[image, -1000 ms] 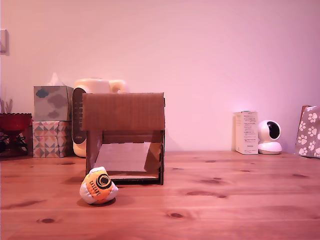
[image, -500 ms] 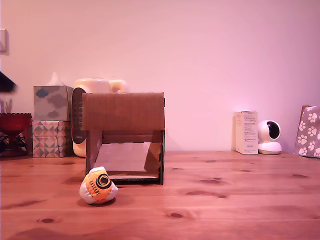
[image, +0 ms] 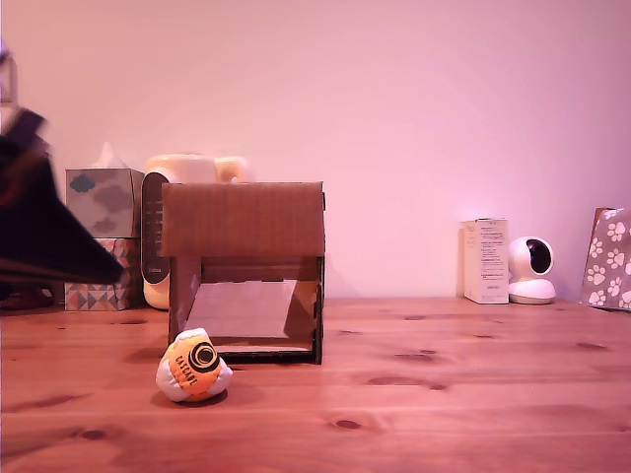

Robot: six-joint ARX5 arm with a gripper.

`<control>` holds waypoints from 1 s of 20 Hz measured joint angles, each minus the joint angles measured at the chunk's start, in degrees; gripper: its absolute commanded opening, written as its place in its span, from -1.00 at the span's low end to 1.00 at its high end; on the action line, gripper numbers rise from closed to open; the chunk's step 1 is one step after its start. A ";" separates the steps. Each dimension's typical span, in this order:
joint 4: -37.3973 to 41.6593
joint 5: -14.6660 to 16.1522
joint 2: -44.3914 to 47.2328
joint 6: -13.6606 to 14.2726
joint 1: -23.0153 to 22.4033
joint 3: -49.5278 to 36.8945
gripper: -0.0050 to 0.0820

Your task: Drop the footbag into the cardboard dice tower

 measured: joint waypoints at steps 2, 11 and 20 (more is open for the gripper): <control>4.68 -0.02 4.00 0.00 0.00 0.04 0.76; 19.12 -0.44 16.63 3.39 -0.33 0.15 0.86; 27.91 -0.55 32.22 5.18 -0.33 3.30 0.86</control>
